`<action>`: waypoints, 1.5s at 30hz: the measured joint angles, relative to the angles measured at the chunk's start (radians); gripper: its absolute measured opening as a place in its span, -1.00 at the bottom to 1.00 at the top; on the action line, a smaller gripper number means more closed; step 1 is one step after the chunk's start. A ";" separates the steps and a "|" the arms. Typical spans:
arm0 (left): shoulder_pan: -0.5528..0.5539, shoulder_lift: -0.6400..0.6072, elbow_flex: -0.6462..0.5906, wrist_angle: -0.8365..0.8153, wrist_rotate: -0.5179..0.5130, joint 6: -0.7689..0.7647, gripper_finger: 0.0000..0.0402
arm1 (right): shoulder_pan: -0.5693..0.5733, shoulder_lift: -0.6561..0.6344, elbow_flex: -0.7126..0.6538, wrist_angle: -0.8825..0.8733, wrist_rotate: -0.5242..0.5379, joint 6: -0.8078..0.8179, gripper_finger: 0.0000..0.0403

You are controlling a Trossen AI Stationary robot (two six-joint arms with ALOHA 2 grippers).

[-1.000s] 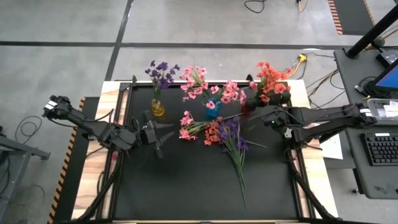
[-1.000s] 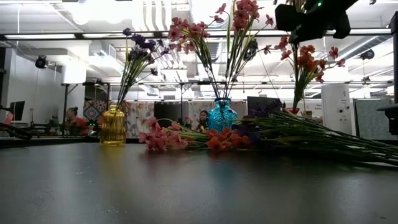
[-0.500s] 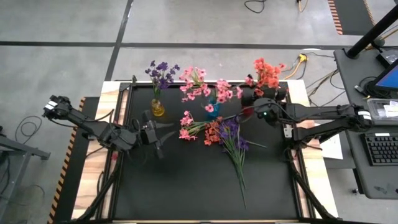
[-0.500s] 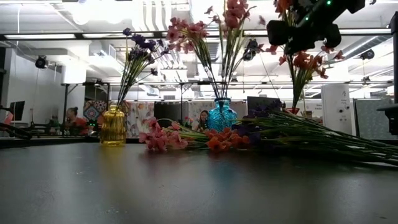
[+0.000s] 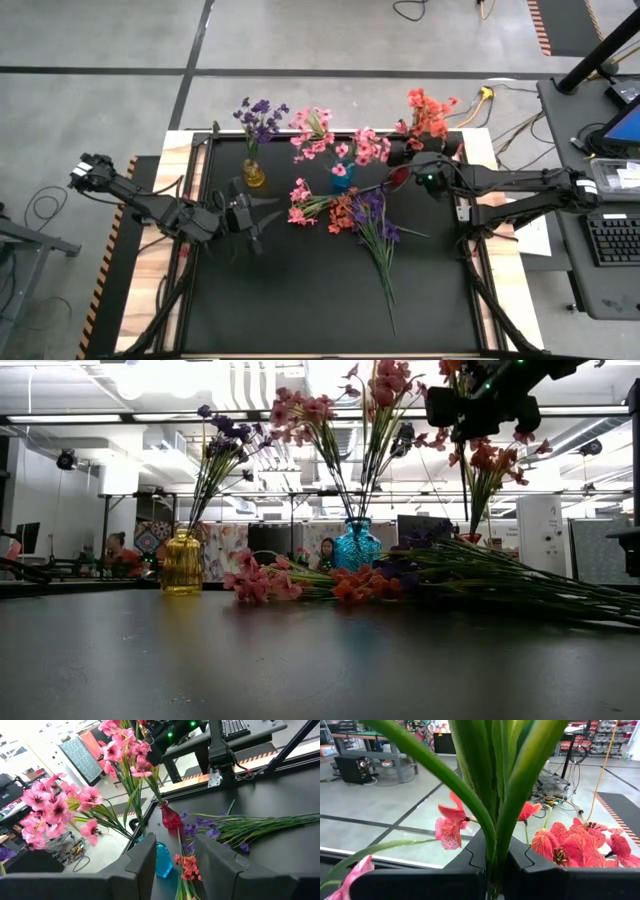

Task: Sort flowers into vase by color
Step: Put the left orange flower into the red vase

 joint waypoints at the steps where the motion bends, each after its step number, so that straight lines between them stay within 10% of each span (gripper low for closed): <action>1: 0.000 0.000 0.000 0.000 0.000 0.000 -0.40 | 0.000 0.000 0.000 0.000 0.000 -0.004 -0.91; 32: 0.000 0.000 0.000 0.000 0.001 -0.001 -0.40 | -0.011 0.133 -0.002 0.023 0.031 0.072 -0.90; 45: 0.000 0.000 0.000 -0.007 0.001 -0.017 -0.40 | -0.011 0.131 -0.002 0.004 0.023 0.070 -0.48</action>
